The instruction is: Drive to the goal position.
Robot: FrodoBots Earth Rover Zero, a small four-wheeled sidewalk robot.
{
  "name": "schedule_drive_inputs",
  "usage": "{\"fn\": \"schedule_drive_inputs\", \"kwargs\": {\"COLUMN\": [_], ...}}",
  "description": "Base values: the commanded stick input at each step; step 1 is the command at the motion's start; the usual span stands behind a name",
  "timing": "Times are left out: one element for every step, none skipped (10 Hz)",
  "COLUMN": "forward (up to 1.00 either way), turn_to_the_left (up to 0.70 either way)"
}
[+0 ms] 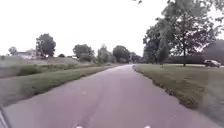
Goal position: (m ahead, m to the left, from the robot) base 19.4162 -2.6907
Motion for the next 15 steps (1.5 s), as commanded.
{"fn": "schedule_drive_inputs", "kwargs": {"forward": [0.7, 0.7, 0.7, 0.7, 0.7, 0.7, 0.7, 0.7, 0.7, 0.7, 0.7, 0.7, 0.7, 0.7, 0.7], "turn_to_the_left": [0.0, 0.0, 0.0, 0.0, 0.0, 0.0, 0.0, 0.0, 0.0, 0.0, 0.0, 0.0, 0.0, 0.0, 0.0]}}
